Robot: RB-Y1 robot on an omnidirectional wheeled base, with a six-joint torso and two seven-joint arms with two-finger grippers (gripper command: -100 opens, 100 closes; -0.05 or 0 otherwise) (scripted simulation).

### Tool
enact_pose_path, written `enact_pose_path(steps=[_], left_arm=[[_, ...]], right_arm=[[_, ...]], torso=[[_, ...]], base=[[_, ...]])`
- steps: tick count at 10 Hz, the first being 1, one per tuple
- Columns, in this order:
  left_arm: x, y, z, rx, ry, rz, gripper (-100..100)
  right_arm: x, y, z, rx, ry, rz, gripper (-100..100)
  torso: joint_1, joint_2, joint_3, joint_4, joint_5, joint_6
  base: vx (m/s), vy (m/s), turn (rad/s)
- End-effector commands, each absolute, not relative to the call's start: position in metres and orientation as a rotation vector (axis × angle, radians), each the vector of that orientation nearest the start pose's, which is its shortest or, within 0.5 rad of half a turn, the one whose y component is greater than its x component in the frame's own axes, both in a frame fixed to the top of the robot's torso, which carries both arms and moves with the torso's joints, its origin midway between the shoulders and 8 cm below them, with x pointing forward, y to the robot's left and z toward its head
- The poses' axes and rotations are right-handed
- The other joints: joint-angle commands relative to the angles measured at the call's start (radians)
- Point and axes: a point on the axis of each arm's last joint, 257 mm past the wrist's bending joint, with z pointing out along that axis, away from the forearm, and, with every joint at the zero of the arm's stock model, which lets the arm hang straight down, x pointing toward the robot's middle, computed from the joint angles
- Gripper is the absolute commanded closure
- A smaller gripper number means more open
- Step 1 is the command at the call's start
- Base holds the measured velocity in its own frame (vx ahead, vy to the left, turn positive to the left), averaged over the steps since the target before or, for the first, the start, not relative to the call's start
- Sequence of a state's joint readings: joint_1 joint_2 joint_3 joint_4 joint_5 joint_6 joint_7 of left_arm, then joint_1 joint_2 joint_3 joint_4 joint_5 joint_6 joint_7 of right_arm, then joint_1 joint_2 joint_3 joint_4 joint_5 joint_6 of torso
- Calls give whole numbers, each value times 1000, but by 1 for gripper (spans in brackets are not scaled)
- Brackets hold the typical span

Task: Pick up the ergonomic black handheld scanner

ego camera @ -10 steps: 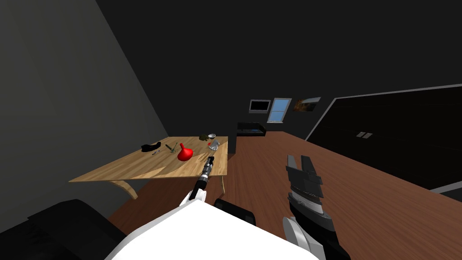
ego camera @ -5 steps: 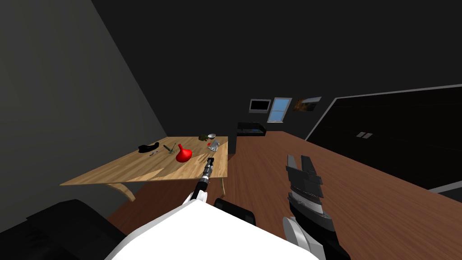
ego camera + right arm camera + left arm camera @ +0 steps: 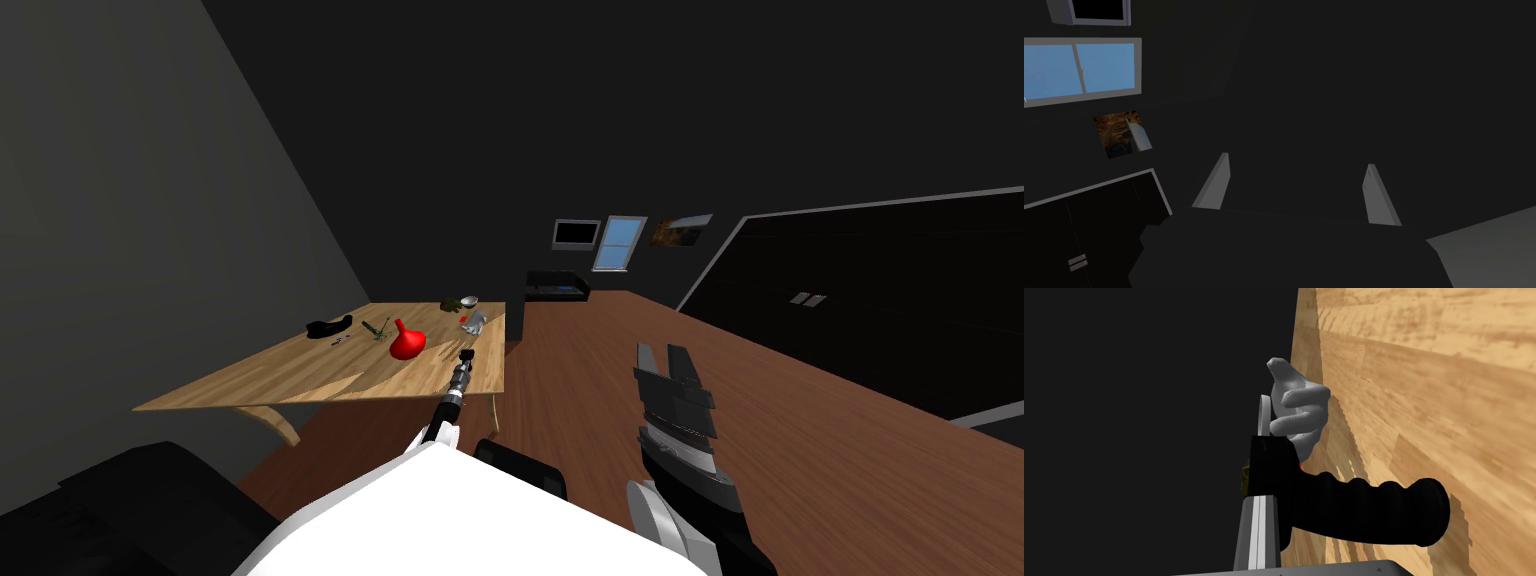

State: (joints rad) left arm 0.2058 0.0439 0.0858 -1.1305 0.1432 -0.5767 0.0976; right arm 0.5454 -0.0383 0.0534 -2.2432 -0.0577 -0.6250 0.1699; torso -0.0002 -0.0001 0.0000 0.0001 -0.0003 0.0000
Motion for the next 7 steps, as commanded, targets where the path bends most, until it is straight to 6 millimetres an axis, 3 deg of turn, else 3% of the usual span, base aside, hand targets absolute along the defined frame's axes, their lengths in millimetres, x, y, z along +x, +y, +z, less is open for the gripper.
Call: enact_pose_path(steps=[1,2,7], left_arm=[[412,332,-385,-1445,984,-1127,0],[418,346,-378,-1416,1011,-1098,-100],[440,372,-363,-1371,1068,-1028,-100]], right_arm=[[328,-269,16,579,613,1226,0],[328,-269,16,579,613,1226,0],[328,-269,16,579,613,1227,0]], torso=[[0,0,0,0,0,0],[0,0,0,0,0,0],[-6,3,2,1,-1,0]], base=[[0,0,0],[-17,-55,-46],[-38,-91,-48]])
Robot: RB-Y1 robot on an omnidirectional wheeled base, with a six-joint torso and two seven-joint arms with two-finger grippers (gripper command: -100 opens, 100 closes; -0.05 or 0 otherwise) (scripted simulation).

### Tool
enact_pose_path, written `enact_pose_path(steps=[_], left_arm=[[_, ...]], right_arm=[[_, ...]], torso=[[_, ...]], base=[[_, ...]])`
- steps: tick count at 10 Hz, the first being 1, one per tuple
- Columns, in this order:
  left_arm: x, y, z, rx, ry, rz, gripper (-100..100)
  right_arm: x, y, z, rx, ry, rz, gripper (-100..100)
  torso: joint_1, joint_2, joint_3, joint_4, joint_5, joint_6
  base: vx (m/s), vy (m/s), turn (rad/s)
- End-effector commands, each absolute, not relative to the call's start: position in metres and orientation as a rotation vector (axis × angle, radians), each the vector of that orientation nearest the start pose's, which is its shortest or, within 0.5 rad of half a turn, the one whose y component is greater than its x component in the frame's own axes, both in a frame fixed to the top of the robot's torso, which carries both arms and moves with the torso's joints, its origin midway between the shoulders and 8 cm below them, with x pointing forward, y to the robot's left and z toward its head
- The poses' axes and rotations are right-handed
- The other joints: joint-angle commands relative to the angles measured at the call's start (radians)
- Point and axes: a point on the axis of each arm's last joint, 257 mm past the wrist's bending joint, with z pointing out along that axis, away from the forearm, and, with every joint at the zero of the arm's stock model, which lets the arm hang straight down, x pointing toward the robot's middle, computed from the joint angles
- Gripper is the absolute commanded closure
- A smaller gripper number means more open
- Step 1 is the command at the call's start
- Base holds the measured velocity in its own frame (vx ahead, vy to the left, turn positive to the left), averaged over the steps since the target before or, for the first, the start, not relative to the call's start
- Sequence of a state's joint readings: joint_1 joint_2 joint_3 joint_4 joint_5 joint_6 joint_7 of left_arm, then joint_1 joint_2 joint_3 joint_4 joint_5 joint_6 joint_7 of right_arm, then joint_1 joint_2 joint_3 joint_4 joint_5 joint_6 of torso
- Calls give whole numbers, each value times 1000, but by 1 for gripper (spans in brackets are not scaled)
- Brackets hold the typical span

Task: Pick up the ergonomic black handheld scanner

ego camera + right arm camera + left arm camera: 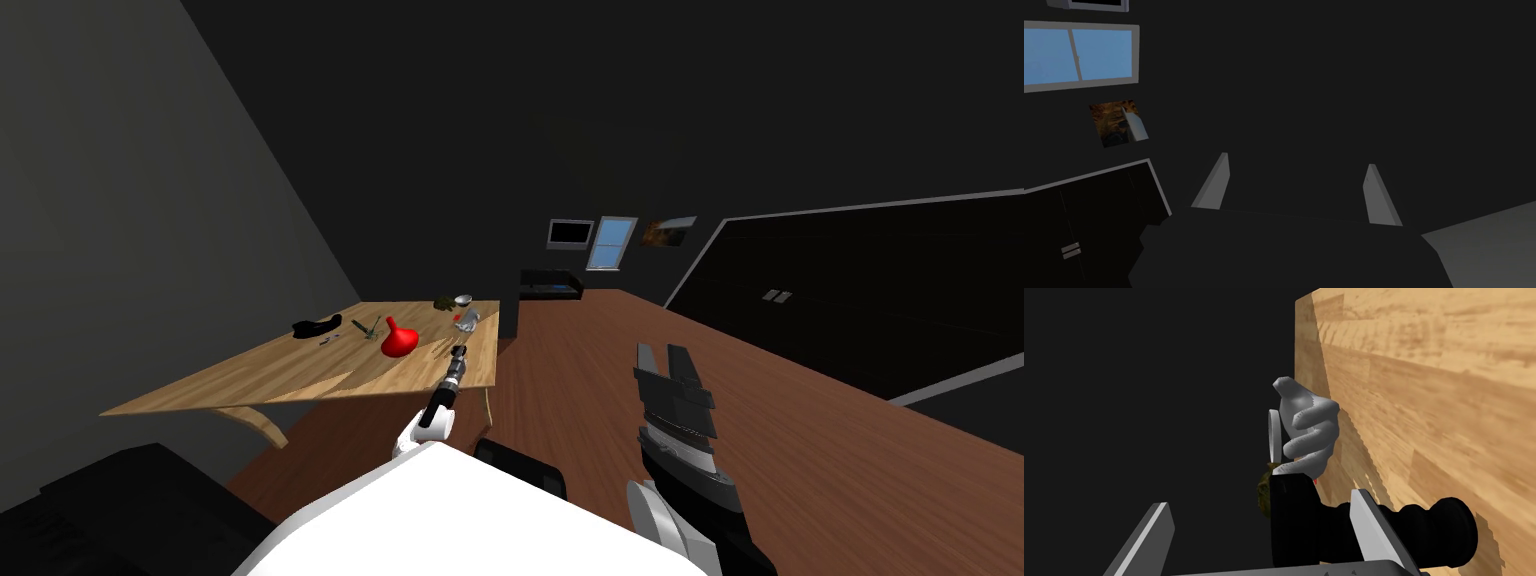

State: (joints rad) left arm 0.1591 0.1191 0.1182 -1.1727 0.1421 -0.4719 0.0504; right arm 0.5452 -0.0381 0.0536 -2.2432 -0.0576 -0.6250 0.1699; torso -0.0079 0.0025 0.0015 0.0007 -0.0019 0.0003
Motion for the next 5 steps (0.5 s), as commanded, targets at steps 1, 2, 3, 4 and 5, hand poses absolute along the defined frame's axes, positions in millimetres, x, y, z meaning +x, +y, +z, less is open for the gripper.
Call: enact_pose_path(steps=[1,2,3,4,5], left_arm=[[448,378,-357,-1359,1080,-1010,-100],[448,379,-358,-1363,1083,-1007,-100],[455,385,-354,-1357,1100,-986,-100],[463,391,-347,-1345,1110,-968,-100],[463,391,-349,-1353,1116,-963,-100]], right_arm=[[328,-269,16,579,613,1227,0],[328,-269,16,579,613,1227,0],[328,-269,16,579,613,1227,0],[328,-269,16,579,613,1227,0],[328,-269,16,579,613,1227,0]], torso=[[0,0,0,0,0,0],[0,1,1,0,0,0],[2,1,0,0,0,0],[2,0,0,0,0,0],[0,1,0,0,0,0]], base=[[-59,-128,-66],[-44,-90,-23],[-38,-89,-53],[-53,-131,-86],[-38,-92,-18]])
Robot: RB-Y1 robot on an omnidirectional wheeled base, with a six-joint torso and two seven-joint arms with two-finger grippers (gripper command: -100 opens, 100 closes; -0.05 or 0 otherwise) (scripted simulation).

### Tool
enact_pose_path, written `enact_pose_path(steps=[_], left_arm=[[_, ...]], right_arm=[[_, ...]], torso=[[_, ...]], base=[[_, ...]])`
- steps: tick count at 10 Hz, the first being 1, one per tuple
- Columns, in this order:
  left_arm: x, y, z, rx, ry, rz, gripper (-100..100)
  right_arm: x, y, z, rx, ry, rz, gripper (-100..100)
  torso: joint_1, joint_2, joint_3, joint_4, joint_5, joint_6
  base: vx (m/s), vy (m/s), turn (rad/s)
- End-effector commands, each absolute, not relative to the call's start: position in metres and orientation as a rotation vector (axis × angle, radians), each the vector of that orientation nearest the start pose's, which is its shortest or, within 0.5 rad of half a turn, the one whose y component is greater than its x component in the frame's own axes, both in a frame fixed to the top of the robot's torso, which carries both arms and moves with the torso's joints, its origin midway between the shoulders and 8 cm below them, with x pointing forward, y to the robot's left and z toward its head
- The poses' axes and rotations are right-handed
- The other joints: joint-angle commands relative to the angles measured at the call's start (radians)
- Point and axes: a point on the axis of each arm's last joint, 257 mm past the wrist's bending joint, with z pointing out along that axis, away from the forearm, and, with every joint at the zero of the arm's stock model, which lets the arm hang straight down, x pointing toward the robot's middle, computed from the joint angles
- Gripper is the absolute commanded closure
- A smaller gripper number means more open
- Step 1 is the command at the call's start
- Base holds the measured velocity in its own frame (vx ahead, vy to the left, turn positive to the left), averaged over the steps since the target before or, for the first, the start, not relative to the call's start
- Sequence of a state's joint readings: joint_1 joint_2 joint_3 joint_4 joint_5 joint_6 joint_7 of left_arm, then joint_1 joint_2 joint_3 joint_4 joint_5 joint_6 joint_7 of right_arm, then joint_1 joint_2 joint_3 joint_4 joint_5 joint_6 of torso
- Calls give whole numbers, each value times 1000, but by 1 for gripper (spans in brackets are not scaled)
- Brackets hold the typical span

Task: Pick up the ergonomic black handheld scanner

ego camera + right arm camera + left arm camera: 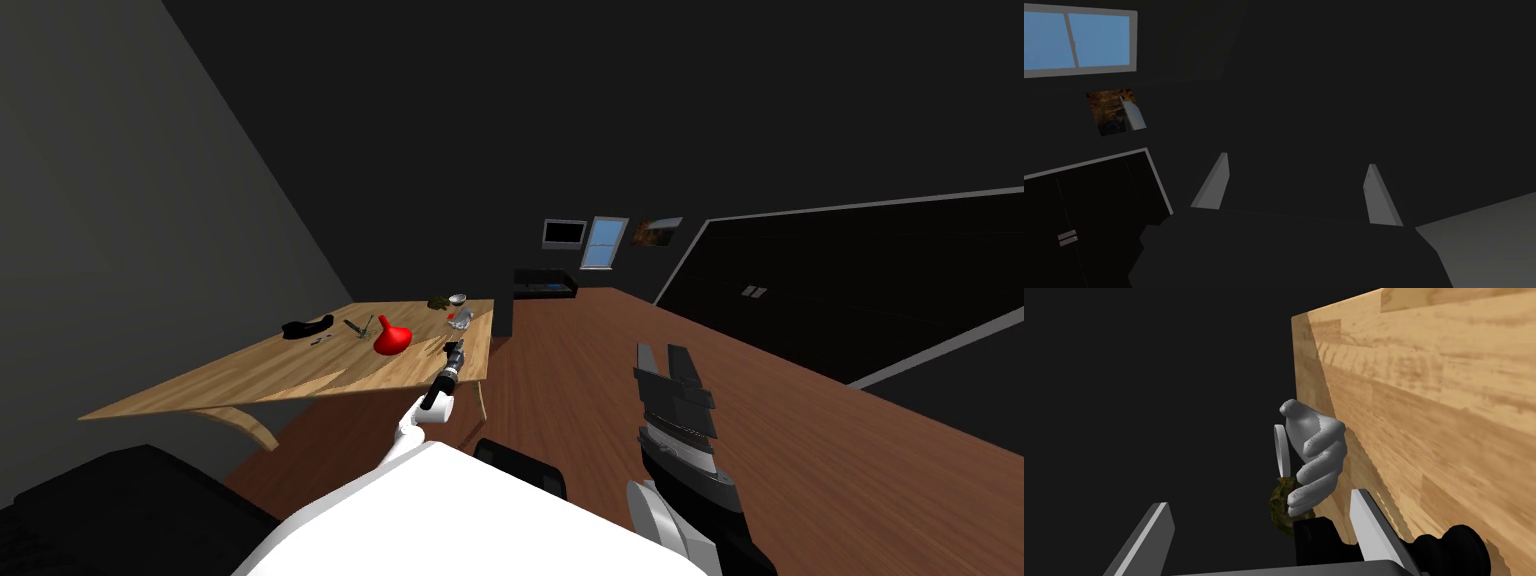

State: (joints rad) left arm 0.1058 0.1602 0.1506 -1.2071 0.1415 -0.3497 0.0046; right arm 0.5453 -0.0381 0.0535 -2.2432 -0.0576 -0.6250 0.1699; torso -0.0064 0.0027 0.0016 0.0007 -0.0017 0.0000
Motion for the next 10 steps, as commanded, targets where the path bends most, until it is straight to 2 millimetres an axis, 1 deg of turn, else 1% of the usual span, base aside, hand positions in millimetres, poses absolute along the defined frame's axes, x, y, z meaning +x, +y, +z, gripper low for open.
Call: enact_pose_path(steps=[1,2,3,4,5,6,7,8,9,10], left_arm=[[471,397,-343,-1345,1128,-944,-100],[471,397,-345,-1351,1133,-940,-100],[480,403,-337,-1340,1142,-924,-100],[479,403,-340,-1352,1151,-917,-100],[488,409,-333,-1345,1162,-899,-100],[488,409,-336,-1355,1169,-894,-100],[496,414,-328,-1348,1177,-878,-100],[496,414,-332,-1361,1187,-871,-100],[505,419,-322,-1348,1189,-860,-100],[503,419,-328,-1369,1206,-849,-100]], right_arm=[[328,-269,16,579,613,1227,0],[328,-269,16,579,613,1227,0],[328,-269,16,579,613,1226,0],[328,-269,16,579,613,1227,0],[328,-269,16,579,613,1226,0],[328,-269,16,579,613,1227,0],[328,-269,16,579,613,1226,0],[328,-269,16,579,613,1226,0],[328,-269,16,579,613,1226,0],[328,-269,16,579,613,1226,0]], torso=[[0,0,0,0,0,0],[1,0,0,0,0,0],[2,-1,0,0,1,0],[1,-1,-1,0,0,0],[2,-1,-1,0,1,0],[1,-1,-1,0,0,0],[2,-1,-1,0,1,0],[2,-1,-1,0,1,0],[3,-1,-1,0,1,0],[2,-2,-1,0,1,0]], base=[[-36,-75,-41],[-23,-63,-32],[-20,-79,-56],[-15,-66,-20],[-26,-80,-43],[-28,-64,-27],[-24,-70,-45],[-16,-53,-21],[-12,-65,-50],[-15,-57,-18]])
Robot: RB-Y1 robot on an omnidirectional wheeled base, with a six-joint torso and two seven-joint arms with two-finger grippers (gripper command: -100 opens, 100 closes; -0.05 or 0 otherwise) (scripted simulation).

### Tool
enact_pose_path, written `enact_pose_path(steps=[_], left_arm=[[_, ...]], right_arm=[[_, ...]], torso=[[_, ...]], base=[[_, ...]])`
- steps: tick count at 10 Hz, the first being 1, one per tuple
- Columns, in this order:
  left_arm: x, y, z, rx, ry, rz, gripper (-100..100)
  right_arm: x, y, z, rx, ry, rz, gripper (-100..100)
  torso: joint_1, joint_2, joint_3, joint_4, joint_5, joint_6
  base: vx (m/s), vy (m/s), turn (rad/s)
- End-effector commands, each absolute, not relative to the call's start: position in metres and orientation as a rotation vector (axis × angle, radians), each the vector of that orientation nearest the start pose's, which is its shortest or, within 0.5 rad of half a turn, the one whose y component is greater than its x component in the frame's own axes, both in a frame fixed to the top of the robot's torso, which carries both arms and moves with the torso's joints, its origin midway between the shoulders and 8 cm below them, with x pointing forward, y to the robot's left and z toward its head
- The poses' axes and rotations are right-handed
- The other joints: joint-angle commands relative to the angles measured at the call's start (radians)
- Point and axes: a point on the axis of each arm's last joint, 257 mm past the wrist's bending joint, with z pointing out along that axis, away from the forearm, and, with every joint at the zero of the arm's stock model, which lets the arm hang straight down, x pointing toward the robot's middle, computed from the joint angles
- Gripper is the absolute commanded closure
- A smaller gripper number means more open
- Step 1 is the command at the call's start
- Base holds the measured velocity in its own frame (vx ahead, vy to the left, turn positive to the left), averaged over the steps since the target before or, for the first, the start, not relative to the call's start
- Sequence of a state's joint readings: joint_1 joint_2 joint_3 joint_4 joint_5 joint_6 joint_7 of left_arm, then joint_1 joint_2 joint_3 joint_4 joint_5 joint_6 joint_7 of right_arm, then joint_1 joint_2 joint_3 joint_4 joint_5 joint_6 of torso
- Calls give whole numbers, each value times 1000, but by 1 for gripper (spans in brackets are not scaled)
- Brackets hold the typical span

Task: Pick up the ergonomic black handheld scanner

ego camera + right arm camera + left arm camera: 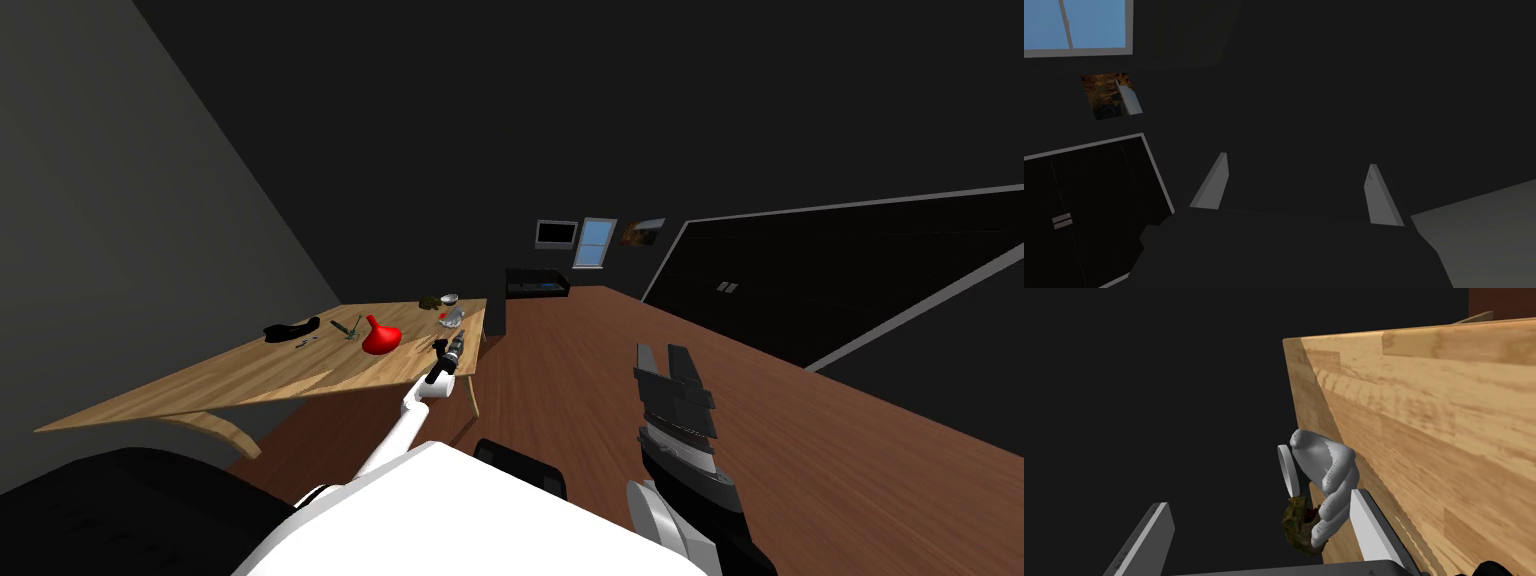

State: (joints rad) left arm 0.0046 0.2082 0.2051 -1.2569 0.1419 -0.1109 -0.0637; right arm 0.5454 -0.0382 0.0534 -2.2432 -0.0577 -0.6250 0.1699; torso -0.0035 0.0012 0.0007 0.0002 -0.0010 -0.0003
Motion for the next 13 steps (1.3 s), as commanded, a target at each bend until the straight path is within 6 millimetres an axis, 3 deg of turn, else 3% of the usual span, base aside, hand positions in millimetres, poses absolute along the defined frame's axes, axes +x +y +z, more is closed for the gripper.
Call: enact_pose_path(steps=[1,2,3,4,5,6,9,13], left_arm=[[512,424,-317,-1357,1206,-839,-100],[511,424,-325,-1380,1225,-826,-100],[519,429,-315,-1373,1228,-816,-100],[517,429,-323,-1397,1247,-802,-100],[526,433,-313,-1390,1249,-795,-100],[524,433,-320,-1412,1266,-782,-100],[537,441,-310,-1430,1289,-755,-100],[538,443,-319,-1486,1334,-718,-100]], right_arm=[[328,-269,16,579,613,1226,0],[328,-269,16,579,613,1226,0],[328,-269,16,579,613,1226,0],[328,-269,16,579,613,1226,0],[328,-269,16,579,613,1226,0],[328,-269,16,579,613,1226,0],[328,-269,16,579,613,1226,0],[328,-269,16,579,613,1226,0]], torso=[[0,0,0,0,0,0],[0,1,0,0,0,0],[1,0,0,0,0,0],[0,1,0,0,0,0],[1,0,0,0,0,0],[1,0,0,0,0,0],[2,0,0,0,0,0],[3,0,0,0,1,0]], base=[[-27,-57,-30],[-21,-49,-21],[-27,-53,-38],[-18,-46,-17],[-19,-47,-23],[-14,-35,-16],[-12,-34,-19],[-7,-11,-8]])
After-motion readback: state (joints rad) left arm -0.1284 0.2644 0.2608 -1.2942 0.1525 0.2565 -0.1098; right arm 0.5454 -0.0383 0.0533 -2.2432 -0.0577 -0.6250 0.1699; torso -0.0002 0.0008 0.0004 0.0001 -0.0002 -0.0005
